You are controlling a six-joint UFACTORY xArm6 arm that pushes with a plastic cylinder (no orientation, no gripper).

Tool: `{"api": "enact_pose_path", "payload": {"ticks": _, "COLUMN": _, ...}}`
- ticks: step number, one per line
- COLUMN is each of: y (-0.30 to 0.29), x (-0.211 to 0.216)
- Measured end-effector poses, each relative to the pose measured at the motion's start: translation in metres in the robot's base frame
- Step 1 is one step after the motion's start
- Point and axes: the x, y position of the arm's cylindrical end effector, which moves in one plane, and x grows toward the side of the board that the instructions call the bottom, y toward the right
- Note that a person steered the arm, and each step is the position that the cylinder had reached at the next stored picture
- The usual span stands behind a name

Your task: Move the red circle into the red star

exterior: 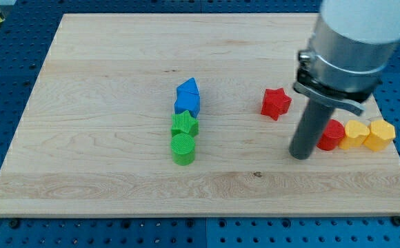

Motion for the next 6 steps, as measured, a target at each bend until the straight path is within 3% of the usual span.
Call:
{"api": "enact_pose_path", "payload": {"ticks": 2, "y": 0.061, "x": 0.002}}
{"api": "enact_pose_path", "payload": {"ticks": 6, "y": 0.030, "x": -0.047}}
